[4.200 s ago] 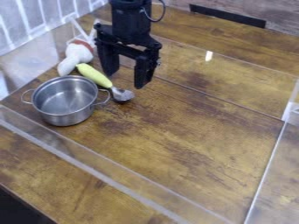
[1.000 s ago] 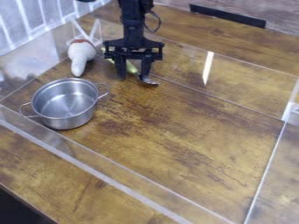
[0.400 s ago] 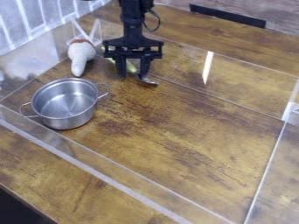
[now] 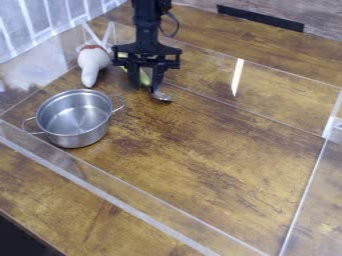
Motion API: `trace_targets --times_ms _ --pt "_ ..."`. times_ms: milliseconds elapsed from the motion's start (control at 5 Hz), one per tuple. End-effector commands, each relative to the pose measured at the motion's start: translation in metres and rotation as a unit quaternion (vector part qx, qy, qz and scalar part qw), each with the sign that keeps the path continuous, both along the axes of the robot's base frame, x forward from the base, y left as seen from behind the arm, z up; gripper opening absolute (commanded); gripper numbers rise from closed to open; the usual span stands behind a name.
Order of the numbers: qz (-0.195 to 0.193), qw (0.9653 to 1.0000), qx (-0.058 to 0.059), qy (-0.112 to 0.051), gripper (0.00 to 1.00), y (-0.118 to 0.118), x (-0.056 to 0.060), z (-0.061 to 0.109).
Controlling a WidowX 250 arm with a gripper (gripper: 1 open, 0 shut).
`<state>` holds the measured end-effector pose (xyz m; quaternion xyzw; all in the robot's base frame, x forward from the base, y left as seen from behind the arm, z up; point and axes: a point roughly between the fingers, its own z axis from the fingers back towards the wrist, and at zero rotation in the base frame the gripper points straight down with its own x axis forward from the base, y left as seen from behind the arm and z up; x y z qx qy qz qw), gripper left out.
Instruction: Move the green spoon to the left
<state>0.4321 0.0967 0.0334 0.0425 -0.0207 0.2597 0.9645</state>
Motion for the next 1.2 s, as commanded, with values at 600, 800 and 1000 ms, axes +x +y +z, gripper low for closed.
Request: trace_targets --times_ms 600,800,1000 --pt "0.018 0.9998 0.005 -0.006 0.00 0.025 -0.005 0.011" --pt "0.031 0.9995 0.001 -0.004 0.00 0.028 -0.003 0.007" --pt "0.034 0.9994 -0.002 -0.001 0.00 0.027 -0.003 0.004"
